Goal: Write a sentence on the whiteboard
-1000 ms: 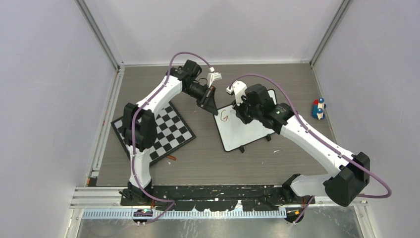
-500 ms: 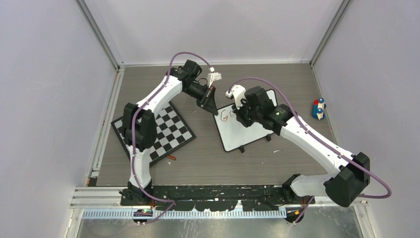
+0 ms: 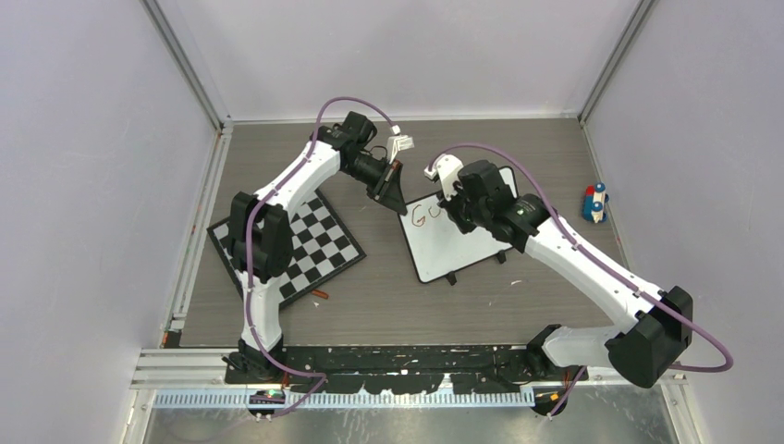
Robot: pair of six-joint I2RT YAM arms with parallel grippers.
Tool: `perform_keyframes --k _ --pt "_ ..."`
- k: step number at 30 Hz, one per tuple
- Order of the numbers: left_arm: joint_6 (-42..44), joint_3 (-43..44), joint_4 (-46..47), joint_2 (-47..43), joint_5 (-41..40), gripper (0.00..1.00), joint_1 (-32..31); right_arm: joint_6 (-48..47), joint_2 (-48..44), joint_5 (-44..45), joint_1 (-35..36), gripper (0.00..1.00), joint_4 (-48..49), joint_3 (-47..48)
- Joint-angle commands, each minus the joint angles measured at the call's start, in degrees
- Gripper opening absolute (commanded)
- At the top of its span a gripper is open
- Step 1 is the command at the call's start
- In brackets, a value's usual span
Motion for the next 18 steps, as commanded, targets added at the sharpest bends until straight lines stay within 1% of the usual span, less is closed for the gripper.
perform_keyframes --k 1,18 --pt "0.78 0.57 -2.43 0.12 0.14 0.0 -0.67 0.64 0.0 1.17 -0.16 0.0 3.2 3.1" --pt "0.66 0.46 -2.24 0.27 0.14 0.0 -0.68 2.27 0.57 -3.4 0.5 0.0 4.33 3.35"
